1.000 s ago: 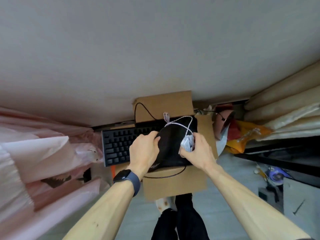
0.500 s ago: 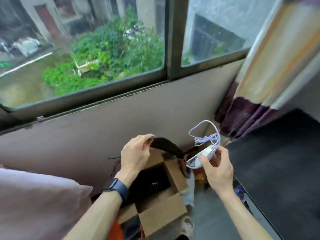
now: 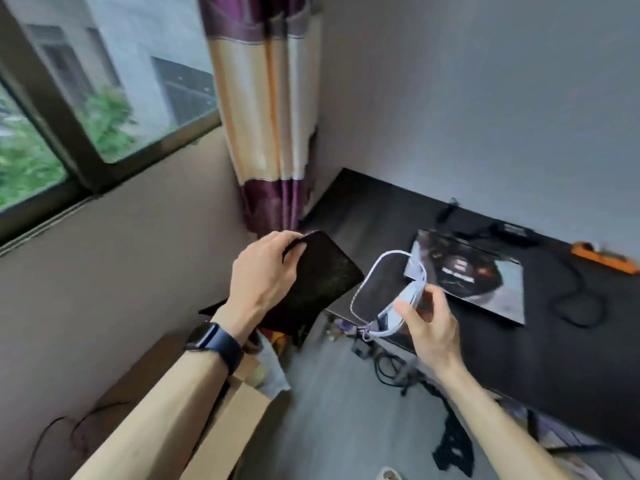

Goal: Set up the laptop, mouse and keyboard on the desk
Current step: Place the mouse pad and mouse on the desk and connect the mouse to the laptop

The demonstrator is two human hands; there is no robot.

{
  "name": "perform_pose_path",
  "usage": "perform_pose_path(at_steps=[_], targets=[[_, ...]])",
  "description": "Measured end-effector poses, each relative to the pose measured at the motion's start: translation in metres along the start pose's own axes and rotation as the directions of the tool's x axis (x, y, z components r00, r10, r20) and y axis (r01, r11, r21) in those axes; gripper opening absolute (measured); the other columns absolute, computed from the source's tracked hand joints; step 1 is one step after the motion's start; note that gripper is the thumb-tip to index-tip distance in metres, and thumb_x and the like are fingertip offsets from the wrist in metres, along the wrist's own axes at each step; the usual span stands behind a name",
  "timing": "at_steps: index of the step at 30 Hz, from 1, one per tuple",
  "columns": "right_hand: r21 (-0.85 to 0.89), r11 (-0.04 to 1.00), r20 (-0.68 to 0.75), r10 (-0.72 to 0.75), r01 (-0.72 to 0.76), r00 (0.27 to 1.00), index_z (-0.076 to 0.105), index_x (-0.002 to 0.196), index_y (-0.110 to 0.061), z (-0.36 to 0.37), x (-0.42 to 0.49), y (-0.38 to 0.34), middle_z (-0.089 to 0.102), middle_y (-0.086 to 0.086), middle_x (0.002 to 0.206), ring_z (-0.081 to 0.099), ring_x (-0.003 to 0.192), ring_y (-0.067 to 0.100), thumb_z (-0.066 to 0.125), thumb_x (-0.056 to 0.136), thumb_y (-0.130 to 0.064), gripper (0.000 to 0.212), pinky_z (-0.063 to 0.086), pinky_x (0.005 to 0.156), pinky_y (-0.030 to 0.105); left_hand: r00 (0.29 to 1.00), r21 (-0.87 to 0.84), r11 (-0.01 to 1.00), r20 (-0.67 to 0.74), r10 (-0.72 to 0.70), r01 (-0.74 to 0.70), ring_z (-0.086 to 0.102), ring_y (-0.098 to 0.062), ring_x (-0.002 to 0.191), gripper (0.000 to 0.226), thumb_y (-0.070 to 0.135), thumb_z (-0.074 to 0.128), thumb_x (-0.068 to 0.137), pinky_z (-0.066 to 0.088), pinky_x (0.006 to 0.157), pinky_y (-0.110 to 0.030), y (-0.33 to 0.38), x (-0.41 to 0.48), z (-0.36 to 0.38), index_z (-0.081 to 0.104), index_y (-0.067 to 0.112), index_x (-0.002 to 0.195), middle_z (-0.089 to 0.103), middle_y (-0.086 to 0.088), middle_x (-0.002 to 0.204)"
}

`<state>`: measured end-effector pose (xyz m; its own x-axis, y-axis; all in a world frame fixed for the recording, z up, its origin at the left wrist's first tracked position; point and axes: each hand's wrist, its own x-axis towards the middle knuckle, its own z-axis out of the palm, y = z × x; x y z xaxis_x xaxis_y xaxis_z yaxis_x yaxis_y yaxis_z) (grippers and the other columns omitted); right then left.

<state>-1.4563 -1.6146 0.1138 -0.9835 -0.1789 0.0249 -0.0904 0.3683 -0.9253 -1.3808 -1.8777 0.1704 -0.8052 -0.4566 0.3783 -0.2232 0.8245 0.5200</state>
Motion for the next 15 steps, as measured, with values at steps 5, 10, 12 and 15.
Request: perform_pose_path(at_steps=[5,10,12,15], targets=[[0.005,0.994,-0.131,0.109,-0.110,0.985,0.060,0.105,-0.031,-0.099,-0.018,0.043,0.074,-0.013,0.093,0.068,0.080,-0.006,0.071,0.067,-0.052,0.045,0.053,0.076,0.026,0.967,-0.095,0.986,0.204,0.155,-0.138,0.065,-0.017,0.099,0.024,0.038,0.050,0.098,0.054,0.083,-0.040,0.103,-0.002,0.070,0.065,0.032,0.116,0.070,0.011,0.107],[0.062,0.986,-0.304,0.165,-0.153,0.938,0.059,0.099,-0.034,-0.203,-0.032,0.084,0.072,-0.018,0.092,0.067,0.078,-0.008,0.070,0.069,-0.044,0.033,0.046,0.067,0.010,0.901,-0.186,0.960,0.346,0.261,-0.207,0.066,-0.024,0.093,0.023,0.039,0.050,0.096,0.054,0.079,-0.040,0.223,-0.016,0.138,0.066,0.029,0.111,0.072,0.005,0.101],[0.099,0.983,-0.352,0.183,-0.158,0.918,0.061,0.103,-0.031,-0.250,-0.037,0.106,0.073,-0.017,0.094,0.068,0.079,-0.006,0.072,0.070,-0.043,0.037,0.047,0.069,0.015,0.884,-0.220,0.954,0.376,0.277,-0.205,0.066,-0.025,0.094,0.023,0.035,0.054,0.097,0.053,0.079,-0.037,0.275,-0.022,0.166,0.068,0.024,0.112,0.073,0.001,0.101],[0.103,0.980,-0.391,0.200,-0.173,0.899,0.062,0.108,-0.024,-0.318,-0.040,0.138,0.073,-0.013,0.098,0.067,0.077,-0.007,0.081,0.081,-0.029,0.033,0.048,0.065,0.011,0.866,-0.314,0.939,0.420,0.272,-0.143,0.065,-0.021,0.101,0.028,0.031,0.056,0.097,0.050,0.085,-0.029,0.347,-0.036,0.206,0.068,0.018,0.119,0.072,-0.001,0.109]])
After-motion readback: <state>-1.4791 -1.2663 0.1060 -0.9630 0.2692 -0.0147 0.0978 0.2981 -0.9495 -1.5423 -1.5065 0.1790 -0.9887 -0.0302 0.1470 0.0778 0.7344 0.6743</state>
